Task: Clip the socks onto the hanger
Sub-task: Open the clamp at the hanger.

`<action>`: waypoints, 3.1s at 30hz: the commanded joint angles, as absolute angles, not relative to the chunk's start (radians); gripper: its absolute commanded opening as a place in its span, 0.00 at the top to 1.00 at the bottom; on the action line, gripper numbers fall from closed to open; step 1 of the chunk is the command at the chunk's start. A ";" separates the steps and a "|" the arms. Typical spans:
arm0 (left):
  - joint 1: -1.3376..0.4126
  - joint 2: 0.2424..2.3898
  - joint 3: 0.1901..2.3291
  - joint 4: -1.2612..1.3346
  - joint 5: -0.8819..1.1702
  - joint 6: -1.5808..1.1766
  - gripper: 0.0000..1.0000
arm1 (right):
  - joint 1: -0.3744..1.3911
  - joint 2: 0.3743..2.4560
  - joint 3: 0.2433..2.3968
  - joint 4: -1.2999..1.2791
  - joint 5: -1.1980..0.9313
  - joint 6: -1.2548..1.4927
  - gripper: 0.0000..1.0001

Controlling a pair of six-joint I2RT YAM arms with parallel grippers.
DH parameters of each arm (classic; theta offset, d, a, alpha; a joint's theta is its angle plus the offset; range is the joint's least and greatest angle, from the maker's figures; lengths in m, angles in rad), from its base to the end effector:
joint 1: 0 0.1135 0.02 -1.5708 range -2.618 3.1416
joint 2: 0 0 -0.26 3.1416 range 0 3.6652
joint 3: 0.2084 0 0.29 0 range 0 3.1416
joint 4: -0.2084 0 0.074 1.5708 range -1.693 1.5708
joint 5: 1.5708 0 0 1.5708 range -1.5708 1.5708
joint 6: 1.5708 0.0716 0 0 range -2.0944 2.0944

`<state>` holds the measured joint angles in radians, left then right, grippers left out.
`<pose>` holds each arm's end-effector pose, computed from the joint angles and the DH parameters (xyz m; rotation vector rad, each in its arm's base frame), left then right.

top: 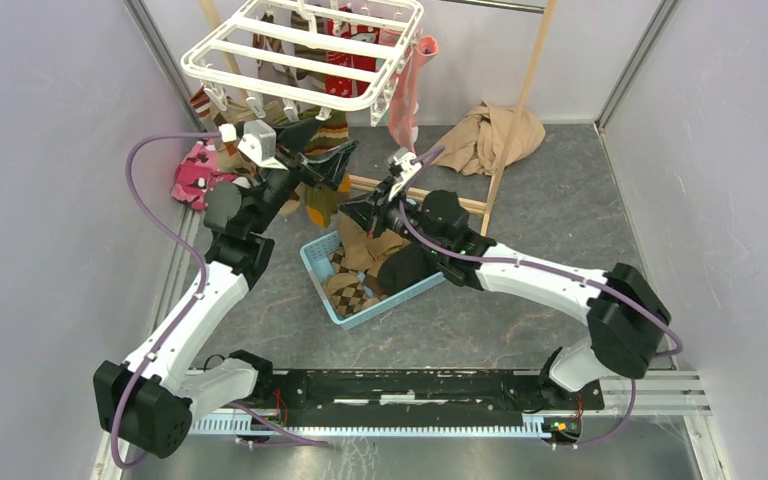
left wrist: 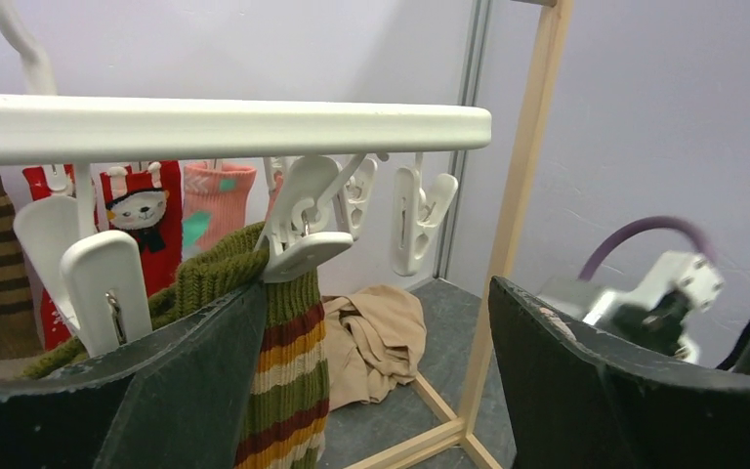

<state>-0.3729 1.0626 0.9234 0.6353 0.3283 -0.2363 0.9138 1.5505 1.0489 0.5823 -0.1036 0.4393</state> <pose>0.2779 -0.1335 0.4282 0.3767 1.0666 -0.7208 0.2611 0.3506 0.3013 -0.4642 1.5364 1.1525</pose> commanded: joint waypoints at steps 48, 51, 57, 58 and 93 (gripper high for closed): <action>-0.730 1.214 0.993 0.742 -0.096 0.156 0.08 | 0.743 1.134 0.833 0.368 -0.022 0.218 1.00; -0.730 1.240 0.984 0.802 -0.137 0.172 0.06 | 0.741 1.126 0.827 0.367 -0.022 0.214 1.00; -0.730 1.281 0.989 0.878 -0.196 0.203 0.05 | 0.732 1.123 0.821 0.369 -0.024 0.215 1.00; -0.730 1.284 0.989 0.891 -0.210 0.207 0.05 | 0.731 1.123 0.820 0.370 -0.025 0.215 1.00; -0.759 1.270 0.959 0.960 -0.148 0.155 0.11 | 0.699 1.093 0.799 0.378 -0.043 0.211 1.00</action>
<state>-0.7471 1.3205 0.9627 0.9150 -0.1715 0.1787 0.7036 1.1114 0.8032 0.3481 -0.0402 0.2115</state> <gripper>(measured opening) 0.900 0.014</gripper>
